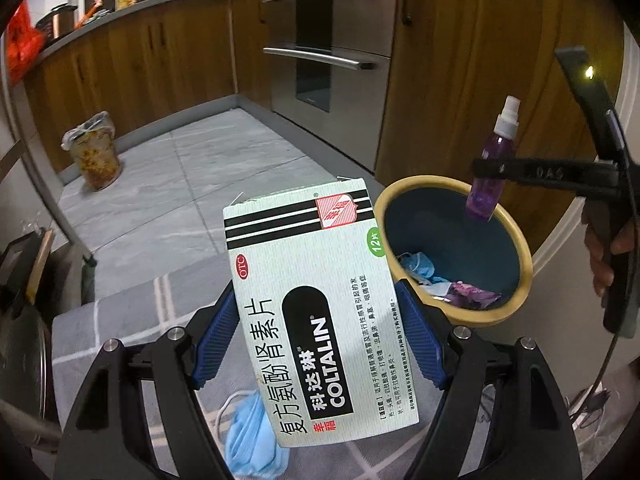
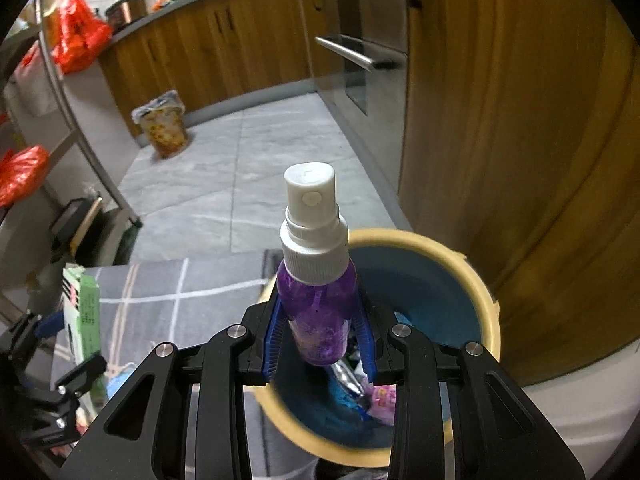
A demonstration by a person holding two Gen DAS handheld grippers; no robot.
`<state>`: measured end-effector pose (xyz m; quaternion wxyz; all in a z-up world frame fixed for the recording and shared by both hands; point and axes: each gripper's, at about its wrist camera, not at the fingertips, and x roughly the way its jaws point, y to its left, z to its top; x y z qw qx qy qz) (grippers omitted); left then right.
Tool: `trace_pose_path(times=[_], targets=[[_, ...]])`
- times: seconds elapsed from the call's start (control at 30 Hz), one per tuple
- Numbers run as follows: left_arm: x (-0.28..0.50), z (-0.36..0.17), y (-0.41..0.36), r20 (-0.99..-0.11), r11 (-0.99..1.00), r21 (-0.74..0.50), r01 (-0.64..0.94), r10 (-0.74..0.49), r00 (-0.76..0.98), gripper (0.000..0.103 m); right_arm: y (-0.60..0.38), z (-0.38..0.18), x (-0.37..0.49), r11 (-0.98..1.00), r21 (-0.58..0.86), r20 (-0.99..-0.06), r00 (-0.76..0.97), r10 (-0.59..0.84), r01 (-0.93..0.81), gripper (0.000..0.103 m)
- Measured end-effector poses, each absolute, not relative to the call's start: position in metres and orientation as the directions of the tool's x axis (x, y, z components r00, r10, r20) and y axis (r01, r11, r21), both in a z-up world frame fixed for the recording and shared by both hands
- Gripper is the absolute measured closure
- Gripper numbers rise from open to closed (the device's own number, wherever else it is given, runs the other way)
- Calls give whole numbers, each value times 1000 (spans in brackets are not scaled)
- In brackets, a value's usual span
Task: Collect trash
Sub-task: 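Carry the box and purple bottle over the bin and open both tools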
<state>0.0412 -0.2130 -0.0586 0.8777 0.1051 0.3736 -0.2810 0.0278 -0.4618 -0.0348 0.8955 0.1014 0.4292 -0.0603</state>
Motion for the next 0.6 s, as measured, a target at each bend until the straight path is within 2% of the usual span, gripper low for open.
trace_pose_path(times=[0.33, 0.6], targets=[[63, -63, -236, -722, 782, -26, 623, -446, 529, 27, -472, -69, 39, 963, 66, -839, 537, -88, 261, 69], [67, -77, -259, -742, 729, -35, 683, -477, 471, 27, -494, -88, 40, 934, 81, -866, 489, -107, 348, 69]])
